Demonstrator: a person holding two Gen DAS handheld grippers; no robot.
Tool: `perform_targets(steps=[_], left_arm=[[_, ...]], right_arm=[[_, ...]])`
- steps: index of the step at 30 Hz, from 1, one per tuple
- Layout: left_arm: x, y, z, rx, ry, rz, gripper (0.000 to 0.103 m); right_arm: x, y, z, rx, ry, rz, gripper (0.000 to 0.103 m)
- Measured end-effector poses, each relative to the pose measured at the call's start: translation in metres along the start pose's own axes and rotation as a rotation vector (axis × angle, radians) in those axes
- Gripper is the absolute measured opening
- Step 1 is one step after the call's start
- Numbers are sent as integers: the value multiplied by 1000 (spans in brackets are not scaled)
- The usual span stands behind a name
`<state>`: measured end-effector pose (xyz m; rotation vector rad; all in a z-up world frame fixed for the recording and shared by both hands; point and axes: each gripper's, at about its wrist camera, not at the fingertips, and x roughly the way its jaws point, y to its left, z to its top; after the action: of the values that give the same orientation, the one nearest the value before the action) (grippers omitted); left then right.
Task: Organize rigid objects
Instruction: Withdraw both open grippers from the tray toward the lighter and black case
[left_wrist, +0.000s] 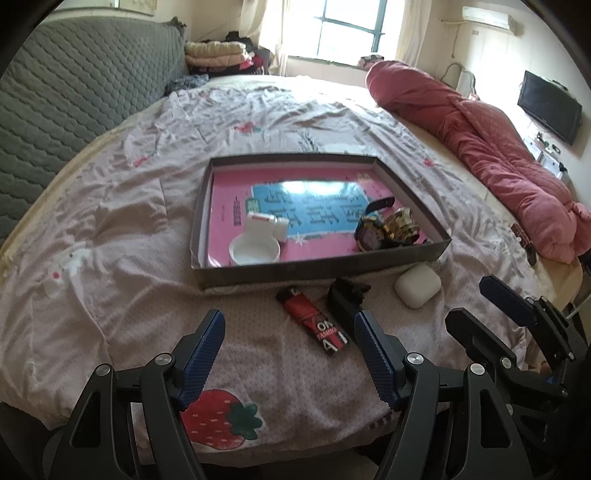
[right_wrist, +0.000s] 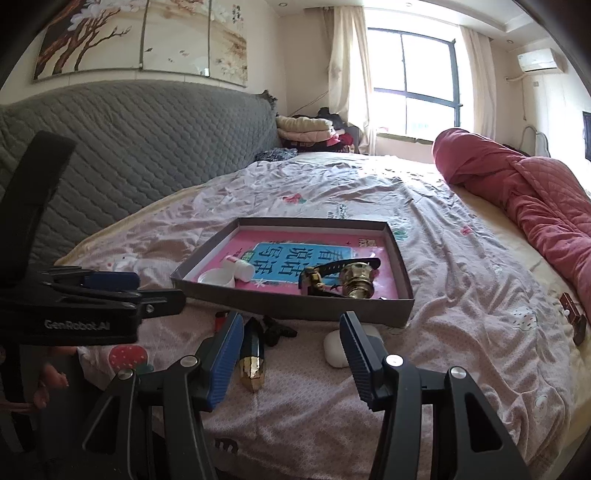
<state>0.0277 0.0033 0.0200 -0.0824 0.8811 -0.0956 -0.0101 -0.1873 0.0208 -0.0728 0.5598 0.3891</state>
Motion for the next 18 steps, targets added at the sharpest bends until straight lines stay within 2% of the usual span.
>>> perform_targets(steps=[18], left_arm=[[44,0,-6,-38,109,-8,74]], right_arm=[[29,12,-13,-66,126,40,54]])
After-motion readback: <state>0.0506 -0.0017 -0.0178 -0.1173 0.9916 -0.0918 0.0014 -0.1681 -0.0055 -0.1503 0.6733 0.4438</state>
